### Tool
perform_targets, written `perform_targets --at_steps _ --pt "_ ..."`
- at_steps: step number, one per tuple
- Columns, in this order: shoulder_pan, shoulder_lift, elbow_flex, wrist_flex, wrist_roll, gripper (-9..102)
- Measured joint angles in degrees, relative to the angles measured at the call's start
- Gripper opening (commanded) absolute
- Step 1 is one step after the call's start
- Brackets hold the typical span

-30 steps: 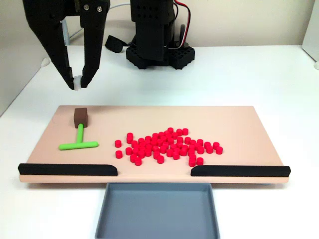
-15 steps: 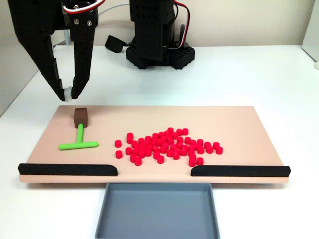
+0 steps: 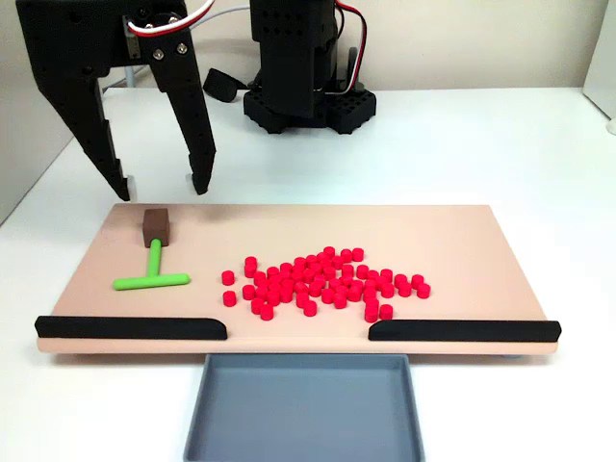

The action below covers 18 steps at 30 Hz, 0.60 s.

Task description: Grasp a green tool by the dark brown handle.

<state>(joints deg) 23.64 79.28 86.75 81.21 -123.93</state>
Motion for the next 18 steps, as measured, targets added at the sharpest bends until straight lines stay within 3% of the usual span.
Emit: perform_targets --at_steps 18 --pt "0.70 -3.96 0.00 -4.13 0.88 21"
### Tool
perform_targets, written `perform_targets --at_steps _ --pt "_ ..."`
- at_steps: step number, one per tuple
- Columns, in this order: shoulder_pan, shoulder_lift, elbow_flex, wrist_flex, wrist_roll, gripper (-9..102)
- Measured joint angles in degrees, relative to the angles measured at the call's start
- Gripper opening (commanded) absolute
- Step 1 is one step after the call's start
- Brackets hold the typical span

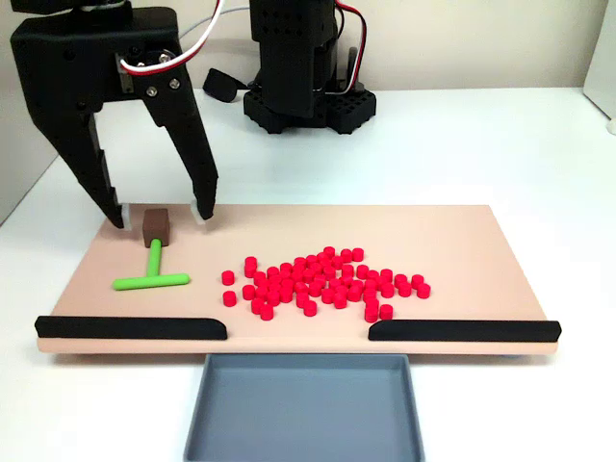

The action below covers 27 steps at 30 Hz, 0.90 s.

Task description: Grasp a green tool by the dark brown handle.

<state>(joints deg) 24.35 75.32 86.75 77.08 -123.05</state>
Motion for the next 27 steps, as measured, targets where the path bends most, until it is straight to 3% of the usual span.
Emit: perform_targets --at_steps 27 --pt "-0.35 -0.70 0.00 -0.09 0.00 13"
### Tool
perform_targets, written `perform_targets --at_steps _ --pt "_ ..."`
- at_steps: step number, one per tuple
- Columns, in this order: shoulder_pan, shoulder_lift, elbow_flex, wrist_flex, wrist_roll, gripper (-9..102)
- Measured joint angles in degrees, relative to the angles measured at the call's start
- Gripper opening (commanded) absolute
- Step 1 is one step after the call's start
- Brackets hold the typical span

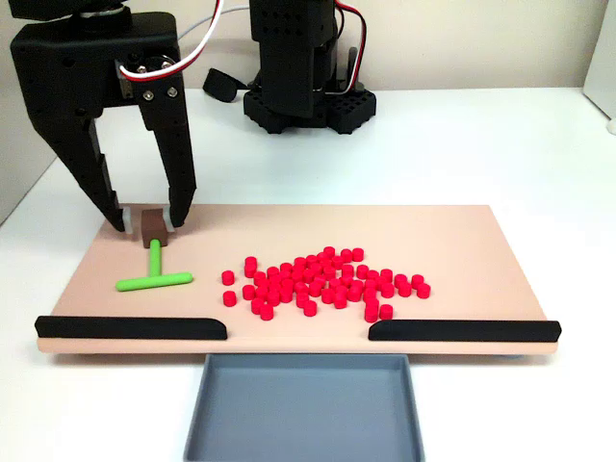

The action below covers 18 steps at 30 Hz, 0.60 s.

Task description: Grasp a green tool by the dark brown handle.

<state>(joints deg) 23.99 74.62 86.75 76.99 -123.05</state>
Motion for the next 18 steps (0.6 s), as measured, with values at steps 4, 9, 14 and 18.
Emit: perform_targets --at_steps 4,9,14,18 --pt "-0.35 0.00 0.00 0.00 0.00 11" --pt "-0.53 0.00 0.00 0.00 0.53 10" --pt "-0.79 0.00 0.00 0.00 0.53 10" --pt "-0.79 0.00 0.00 -0.09 1.23 4"
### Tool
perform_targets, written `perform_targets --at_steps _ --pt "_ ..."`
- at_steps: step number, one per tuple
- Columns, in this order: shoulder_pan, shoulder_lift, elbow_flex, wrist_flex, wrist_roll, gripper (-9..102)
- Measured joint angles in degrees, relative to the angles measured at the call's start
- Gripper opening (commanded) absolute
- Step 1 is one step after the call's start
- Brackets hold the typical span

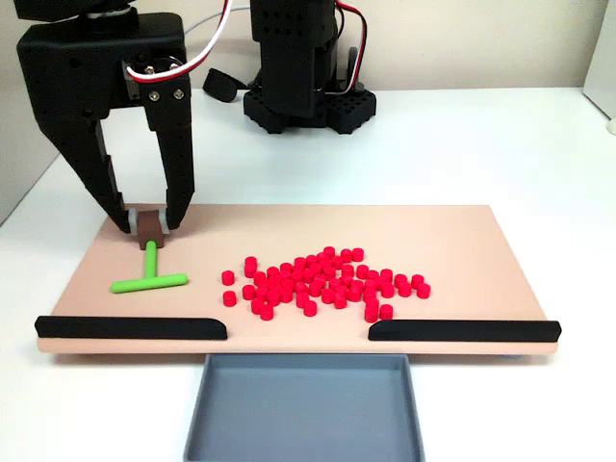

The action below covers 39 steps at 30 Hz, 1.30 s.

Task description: Grasp a green tool by the dark brown handle.

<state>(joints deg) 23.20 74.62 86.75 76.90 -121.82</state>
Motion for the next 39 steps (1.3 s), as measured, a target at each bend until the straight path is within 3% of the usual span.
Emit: perform_targets --at_steps 1,9,32,39 --pt "0.00 0.00 0.00 0.00 0.00 0" --pt "-0.53 0.00 0.00 0.09 1.23 0" --pt "-13.10 16.26 0.00 14.15 30.85 0" --pt "-19.69 18.02 0.00 14.85 36.47 0"
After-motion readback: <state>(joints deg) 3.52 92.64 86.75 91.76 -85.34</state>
